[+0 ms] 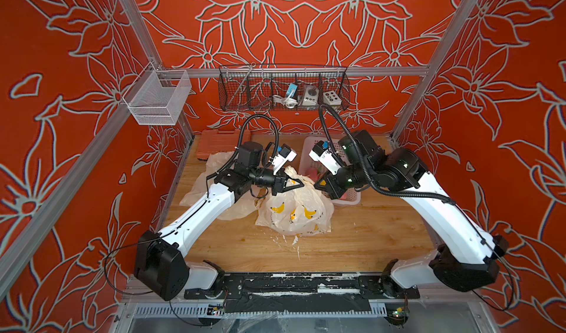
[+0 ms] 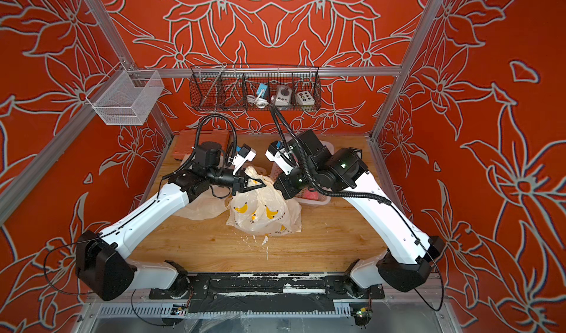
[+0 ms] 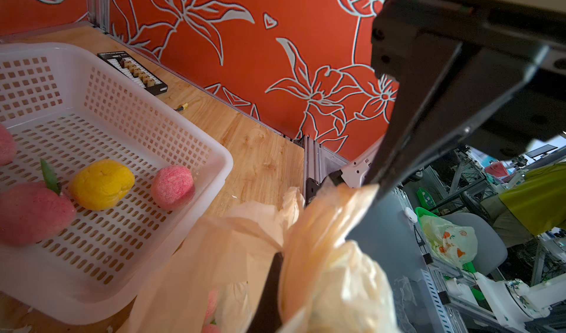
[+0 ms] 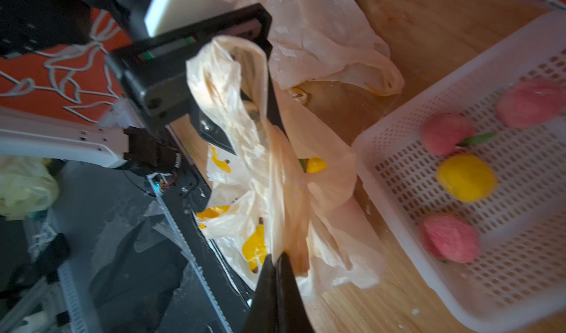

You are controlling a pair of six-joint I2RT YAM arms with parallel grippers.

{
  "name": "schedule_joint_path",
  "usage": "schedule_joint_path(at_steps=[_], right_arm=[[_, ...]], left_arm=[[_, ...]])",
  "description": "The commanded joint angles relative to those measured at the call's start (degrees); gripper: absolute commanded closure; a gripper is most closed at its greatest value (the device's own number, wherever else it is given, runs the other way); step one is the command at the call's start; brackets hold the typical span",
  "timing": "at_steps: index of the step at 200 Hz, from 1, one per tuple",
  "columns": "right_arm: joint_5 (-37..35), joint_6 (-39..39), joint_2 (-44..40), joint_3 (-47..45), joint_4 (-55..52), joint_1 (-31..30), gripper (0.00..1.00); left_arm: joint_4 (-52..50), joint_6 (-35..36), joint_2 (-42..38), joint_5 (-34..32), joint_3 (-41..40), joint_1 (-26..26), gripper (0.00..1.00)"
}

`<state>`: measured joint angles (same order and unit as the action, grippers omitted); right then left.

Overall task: Place the peach into a plastic bag & tie a knot
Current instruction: Cross the plastic bag at the center of the board.

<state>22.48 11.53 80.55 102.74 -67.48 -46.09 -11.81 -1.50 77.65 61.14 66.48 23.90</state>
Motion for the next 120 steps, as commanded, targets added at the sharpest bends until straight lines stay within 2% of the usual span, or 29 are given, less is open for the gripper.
schedule_joint_path(at_steps=[1,38,58,92,120], right_arm=[[12.04,5.2,-2.45,-4.73,1.06,-1.33,1.0],[21.96,17.82,-3.52,-13.78,19.74,-1.71,1.0],[23.73,22.63,-3.26,-17.63,26.76,-3.16,1.0],[16.19,19.44,-0.94,-20.6,25.71,-4.91,1.0],[2.68,12.46,1.19,-21.2,21.41,-6.45,1.0]], left_arm=[[-0.71,-1.18,0.15,-1.79,0.41,-2.02,0.92],[-1.47,-1.58,-0.53,-0.68,0.38,-2.02,0.91],[-2.14,-1.71,-0.43,-0.66,0.67,-2.02,0.9],[-1.46,-2.54,-0.74,-0.02,0.41,-2.0,0.91],[-1.82,-2.81,-0.41,1.04,0.9,-2.02,0.9]])
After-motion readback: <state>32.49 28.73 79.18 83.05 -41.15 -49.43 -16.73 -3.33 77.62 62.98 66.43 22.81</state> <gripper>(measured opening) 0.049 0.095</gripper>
